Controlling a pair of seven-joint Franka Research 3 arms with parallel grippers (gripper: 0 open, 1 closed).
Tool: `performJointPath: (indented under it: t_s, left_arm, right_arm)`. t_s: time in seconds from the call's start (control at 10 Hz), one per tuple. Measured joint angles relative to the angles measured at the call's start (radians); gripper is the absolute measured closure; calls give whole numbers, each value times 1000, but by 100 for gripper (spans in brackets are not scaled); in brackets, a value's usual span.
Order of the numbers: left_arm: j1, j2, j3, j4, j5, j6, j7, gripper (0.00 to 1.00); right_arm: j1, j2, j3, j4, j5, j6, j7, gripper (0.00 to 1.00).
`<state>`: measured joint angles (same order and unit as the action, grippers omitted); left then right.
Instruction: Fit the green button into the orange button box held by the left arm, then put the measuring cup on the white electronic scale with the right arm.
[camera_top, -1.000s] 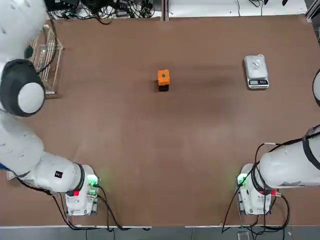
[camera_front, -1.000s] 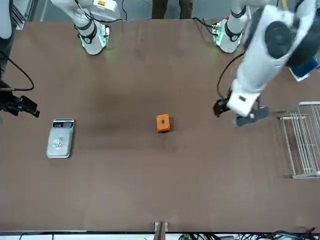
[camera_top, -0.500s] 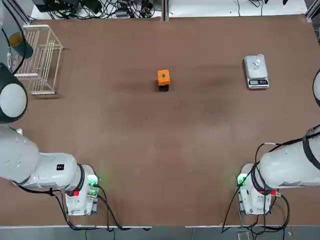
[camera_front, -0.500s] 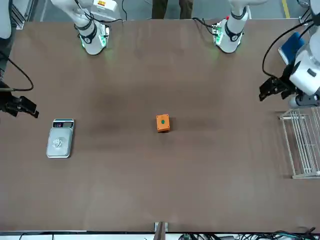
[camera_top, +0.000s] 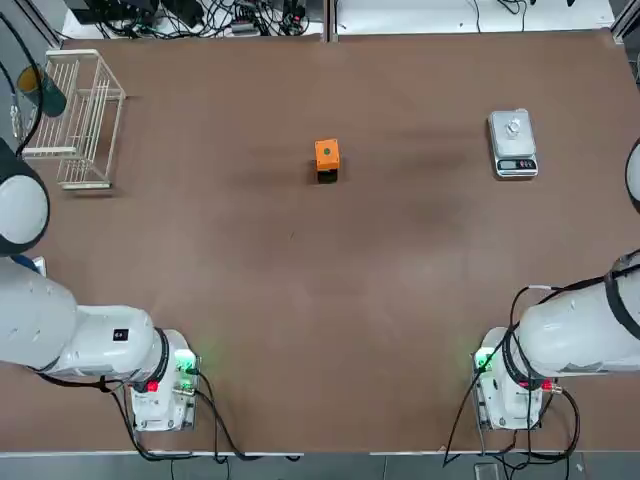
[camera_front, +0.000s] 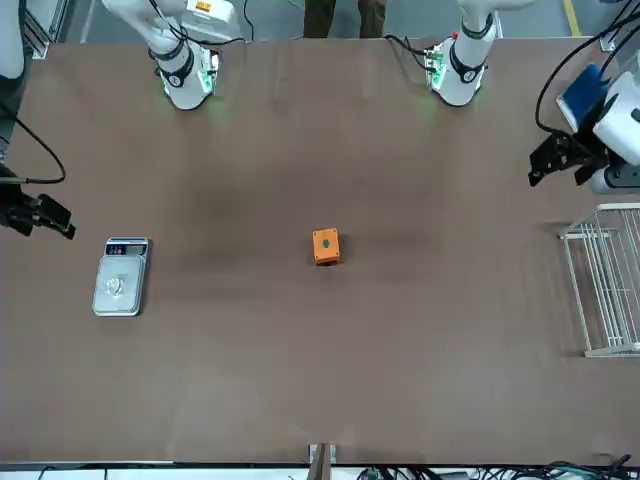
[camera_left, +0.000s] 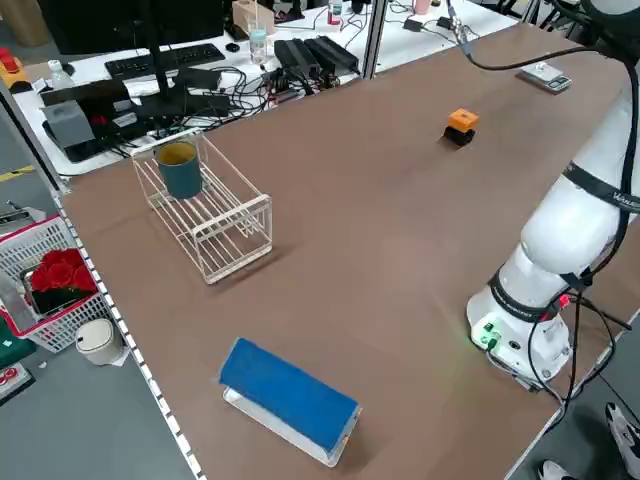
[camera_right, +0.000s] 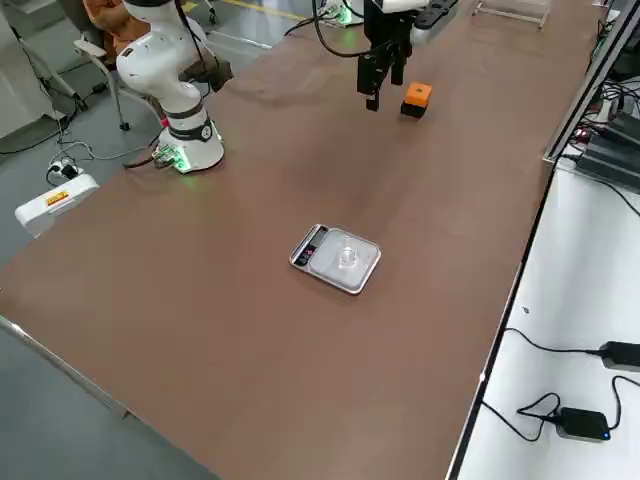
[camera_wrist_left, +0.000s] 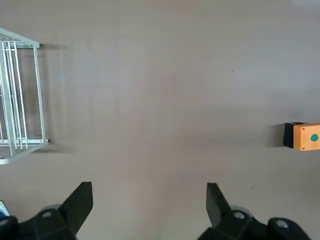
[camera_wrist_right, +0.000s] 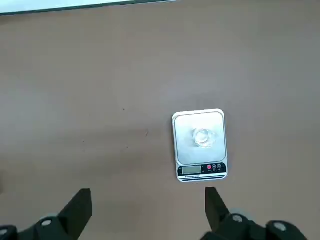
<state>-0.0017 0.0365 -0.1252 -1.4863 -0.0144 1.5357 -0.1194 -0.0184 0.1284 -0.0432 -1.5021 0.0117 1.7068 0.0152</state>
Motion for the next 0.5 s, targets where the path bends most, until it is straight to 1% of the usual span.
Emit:
performJointPath:
  t_s: [0.5]
  left_arm:
    - [6, 1, 12, -10, 1, -18, 38, 0]
  right_arm:
    - [0, 0, -2, -3, -1, -1, -1, 0]
